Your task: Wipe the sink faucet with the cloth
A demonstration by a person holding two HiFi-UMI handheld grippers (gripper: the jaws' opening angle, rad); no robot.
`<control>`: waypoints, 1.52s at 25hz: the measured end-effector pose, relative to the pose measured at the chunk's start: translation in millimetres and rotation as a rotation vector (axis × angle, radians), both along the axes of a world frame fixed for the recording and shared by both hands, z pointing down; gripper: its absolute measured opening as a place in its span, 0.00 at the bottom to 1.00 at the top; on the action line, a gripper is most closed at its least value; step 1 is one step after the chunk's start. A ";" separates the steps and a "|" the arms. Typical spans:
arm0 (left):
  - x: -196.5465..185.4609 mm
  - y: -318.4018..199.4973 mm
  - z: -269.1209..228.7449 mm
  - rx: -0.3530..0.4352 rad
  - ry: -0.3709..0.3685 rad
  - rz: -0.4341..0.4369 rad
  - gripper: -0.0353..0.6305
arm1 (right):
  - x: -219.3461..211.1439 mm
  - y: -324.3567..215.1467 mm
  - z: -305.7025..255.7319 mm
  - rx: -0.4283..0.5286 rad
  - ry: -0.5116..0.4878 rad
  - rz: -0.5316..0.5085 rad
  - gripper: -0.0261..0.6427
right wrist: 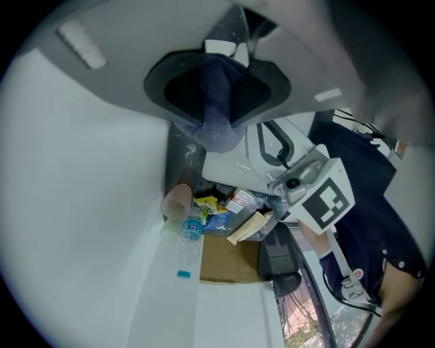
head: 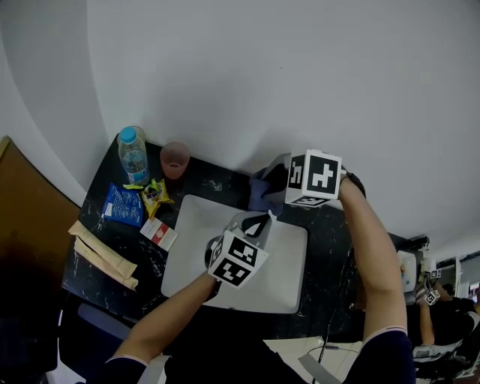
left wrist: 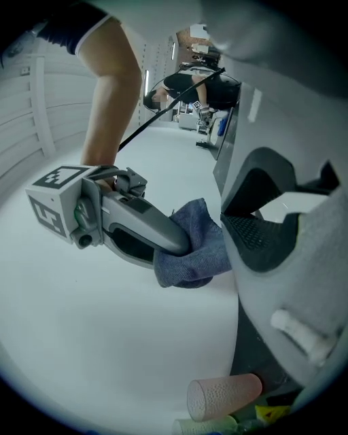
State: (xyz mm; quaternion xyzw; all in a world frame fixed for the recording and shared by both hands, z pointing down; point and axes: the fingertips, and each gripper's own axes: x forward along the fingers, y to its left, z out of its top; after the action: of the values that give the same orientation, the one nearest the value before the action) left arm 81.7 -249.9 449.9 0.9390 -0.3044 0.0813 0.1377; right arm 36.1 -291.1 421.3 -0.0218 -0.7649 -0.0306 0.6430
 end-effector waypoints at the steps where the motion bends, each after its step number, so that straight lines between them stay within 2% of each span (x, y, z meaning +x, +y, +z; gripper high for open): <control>1: -3.4 3.4 0.7 -0.001 -0.006 0.003 0.06 | -0.9 6.6 -3.3 -0.005 -0.019 -0.001 0.21; 5: -30.6 11.4 1.5 -0.027 -0.006 -0.048 0.06 | -4.5 32.8 -18.1 -0.003 -0.147 0.033 0.21; 7: -43.4 12.3 0.7 -0.050 0.001 -0.087 0.06 | -8.1 42.6 -28.5 0.018 -0.272 0.078 0.21; 9: -50.9 12.1 -2.9 -0.049 -0.004 -0.114 0.06 | -8.8 51.9 -43.1 0.047 -0.439 0.140 0.21; 12: -56.2 9.5 -16.9 -0.026 -0.012 -0.136 0.06 | -0.3 60.3 -64.4 0.116 -0.677 0.259 0.21; 14: -58.1 7.0 -29.6 -0.006 -0.007 -0.148 0.06 | 8.5 59.4 -73.9 0.177 -0.797 0.345 0.21; 21: -51.0 5.0 -65.5 0.066 -0.010 -0.171 0.06 | 51.3 54.7 -106.5 0.361 -1.100 0.603 0.21; 24: -47.0 2.4 -80.5 0.098 -0.011 -0.175 0.06 | 67.4 54.9 -116.7 0.453 -1.180 0.678 0.21; 29: -44.8 3.4 -103.7 0.149 0.008 -0.187 0.06 | 83.2 66.7 -119.8 0.585 -1.236 0.768 0.21; 32: -43.4 5.9 -112.1 0.163 0.002 -0.194 0.06 | 89.5 77.2 -118.8 0.627 -1.278 0.816 0.22; 38: -32.3 12.8 -111.6 0.170 -0.023 -0.180 0.06 | 102.9 82.1 -100.7 0.632 -1.264 0.888 0.22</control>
State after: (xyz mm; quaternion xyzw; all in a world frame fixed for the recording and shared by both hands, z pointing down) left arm 49.4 -237.1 338.3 0.9152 -0.3949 0.0531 0.0610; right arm 138.9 -209.0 320.6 0.4847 -0.8744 0.0061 0.0206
